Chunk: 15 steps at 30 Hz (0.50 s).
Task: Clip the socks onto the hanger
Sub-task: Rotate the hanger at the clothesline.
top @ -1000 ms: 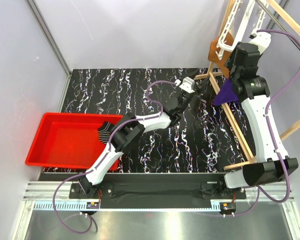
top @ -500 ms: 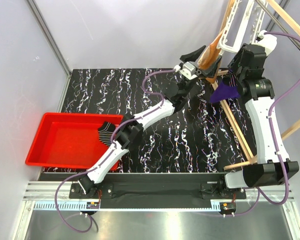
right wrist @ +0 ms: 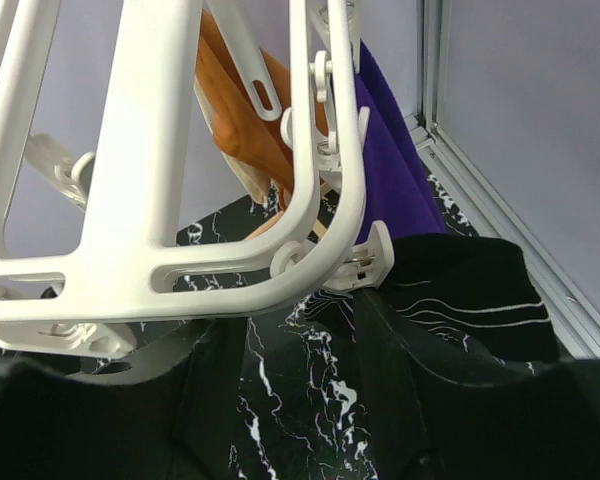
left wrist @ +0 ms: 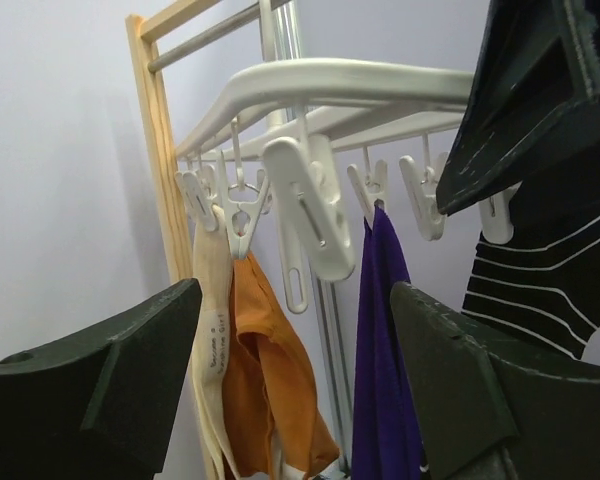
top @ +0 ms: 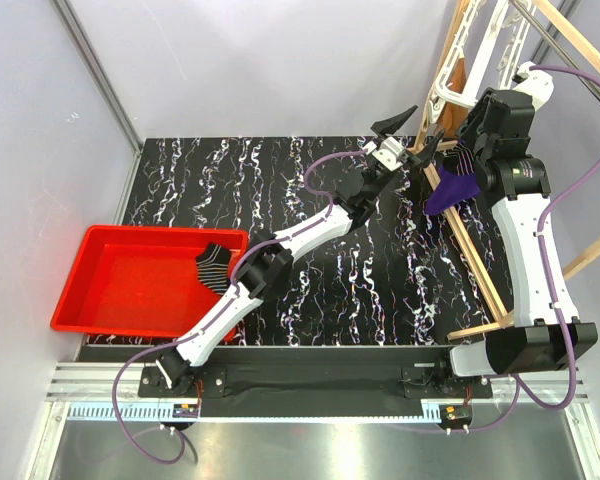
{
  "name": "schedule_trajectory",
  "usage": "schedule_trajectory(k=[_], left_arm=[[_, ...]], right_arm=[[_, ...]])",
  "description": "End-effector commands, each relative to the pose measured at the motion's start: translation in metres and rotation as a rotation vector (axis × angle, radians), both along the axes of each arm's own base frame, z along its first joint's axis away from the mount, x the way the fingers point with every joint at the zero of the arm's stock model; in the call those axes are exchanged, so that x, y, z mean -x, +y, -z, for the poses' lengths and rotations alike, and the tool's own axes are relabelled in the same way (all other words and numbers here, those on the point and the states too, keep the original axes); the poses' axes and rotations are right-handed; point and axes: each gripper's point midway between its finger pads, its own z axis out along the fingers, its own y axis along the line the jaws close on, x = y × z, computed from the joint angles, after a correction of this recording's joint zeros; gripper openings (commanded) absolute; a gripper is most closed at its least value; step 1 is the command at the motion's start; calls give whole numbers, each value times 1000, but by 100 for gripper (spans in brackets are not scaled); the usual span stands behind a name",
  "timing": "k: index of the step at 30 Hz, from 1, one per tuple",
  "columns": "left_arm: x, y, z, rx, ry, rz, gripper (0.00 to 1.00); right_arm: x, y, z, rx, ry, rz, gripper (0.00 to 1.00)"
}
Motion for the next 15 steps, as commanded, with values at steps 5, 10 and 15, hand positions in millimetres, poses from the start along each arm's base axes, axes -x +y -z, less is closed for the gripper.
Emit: schedule_trajectory(k=[5, 10, 15], left_arm=[[21, 10, -40, 28, -148, 3, 78], [19, 11, -42, 37, -131, 18, 65], [19, 10, -44, 48, -103, 38, 58]], right_arm=[[2, 9, -20, -35, -73, -56, 53], [4, 11, -23, -39, -79, -67, 53], [5, 15, -24, -48, -85, -86, 53]])
